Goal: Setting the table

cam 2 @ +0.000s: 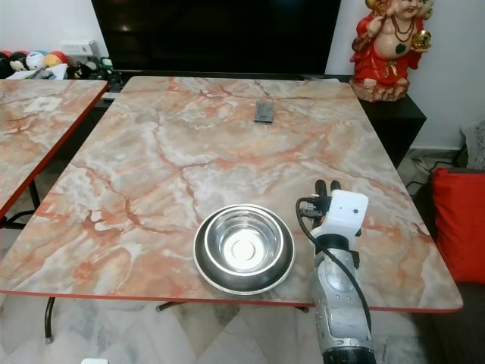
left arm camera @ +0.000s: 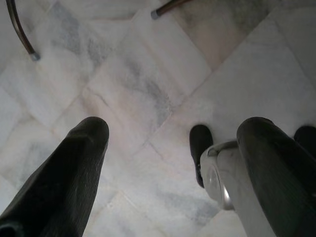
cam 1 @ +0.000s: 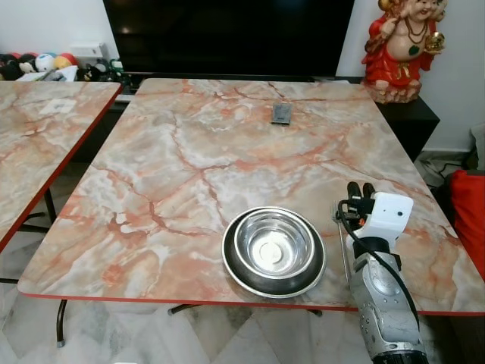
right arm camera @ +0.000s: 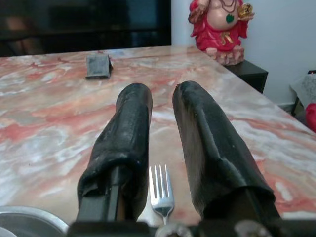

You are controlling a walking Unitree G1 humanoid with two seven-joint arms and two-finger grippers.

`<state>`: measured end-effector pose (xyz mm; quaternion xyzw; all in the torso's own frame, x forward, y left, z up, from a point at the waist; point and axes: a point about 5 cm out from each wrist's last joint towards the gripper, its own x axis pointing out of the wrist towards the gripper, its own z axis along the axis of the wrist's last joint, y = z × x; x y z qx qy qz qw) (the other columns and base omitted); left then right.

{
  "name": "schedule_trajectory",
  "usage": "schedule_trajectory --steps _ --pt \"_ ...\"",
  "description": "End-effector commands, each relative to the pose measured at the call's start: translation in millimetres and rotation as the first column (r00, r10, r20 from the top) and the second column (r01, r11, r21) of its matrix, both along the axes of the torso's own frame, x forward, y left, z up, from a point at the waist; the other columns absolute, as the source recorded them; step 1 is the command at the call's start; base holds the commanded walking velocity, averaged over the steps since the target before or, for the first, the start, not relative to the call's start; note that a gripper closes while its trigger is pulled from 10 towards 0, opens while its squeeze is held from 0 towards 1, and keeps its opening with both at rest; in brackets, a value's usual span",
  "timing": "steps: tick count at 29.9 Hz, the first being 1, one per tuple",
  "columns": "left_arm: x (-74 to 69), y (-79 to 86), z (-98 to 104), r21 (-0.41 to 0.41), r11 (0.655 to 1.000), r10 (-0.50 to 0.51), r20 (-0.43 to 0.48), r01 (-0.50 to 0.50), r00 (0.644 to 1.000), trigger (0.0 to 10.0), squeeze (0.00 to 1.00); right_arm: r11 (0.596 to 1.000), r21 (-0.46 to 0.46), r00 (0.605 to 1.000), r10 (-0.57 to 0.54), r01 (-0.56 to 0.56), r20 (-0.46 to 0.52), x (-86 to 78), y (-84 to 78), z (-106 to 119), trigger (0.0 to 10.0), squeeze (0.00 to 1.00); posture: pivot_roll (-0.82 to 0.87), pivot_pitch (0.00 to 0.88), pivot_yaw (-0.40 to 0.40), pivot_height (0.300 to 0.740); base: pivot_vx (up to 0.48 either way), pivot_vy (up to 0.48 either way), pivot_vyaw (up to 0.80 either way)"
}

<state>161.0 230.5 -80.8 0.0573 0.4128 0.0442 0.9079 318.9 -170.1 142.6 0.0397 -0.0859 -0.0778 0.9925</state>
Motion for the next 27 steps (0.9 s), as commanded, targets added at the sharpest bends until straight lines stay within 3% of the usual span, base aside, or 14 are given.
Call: schedule_trajectory --steps 1,7,8,15,27 --pt "-6.1 0.9 -3.2 0.005 1.0 0.017 -0.032 -0.017 0.999 10.0 0.0 1.0 0.002 0.999 -0.005 0.005 0.034 -0.7 -1.8 6.9 10.0 0.0 -0.01 0.0 0.007 0.74 0.0 0.368 0.0" --pt "-11.6 3.0 -4.8 0.007 1.0 0.018 -0.046 -0.017 0.999 10.0 0.0 0.999 -0.037 0.996 0.026 -0.023 0.083 -3.0 1.8 13.5 10.0 0.0 0.01 0.0 0.006 0.74 0.0 0.379 0.0" --pt "-21.4 7.9 -7.2 0.012 1.0 0.025 -0.068 -0.024 0.997 10.0 0.0 0.998 -0.054 0.996 0.024 -0.019 0.086 -3.5 1.4 13.2 10.0 0.0 0.01 0.0 0.005 0.74 0.0 0.379 0.0" --pt "-42.6 17.6 -11.2 0.018 0.999 0.05 -0.106 -0.049 0.993 10.0 0.0 0.998 -0.046 0.995 0.05 -0.046 0.088 -4.2 7.1 12.4 10.0 0.0 0.03 0.006 -0.008 0.74 0.0 0.381 0.0" --pt "-39.9 6.3 -13.1 0.005 0.998 0.06 -0.091 -0.06 0.994 10.0 0.0 0.997 -0.041 0.993 0.061 -0.058 0.1 -5.3 7.8 15.7 10.0 0.0 0.04 0.051 -0.017 0.74 0.0 0.38 0.0"
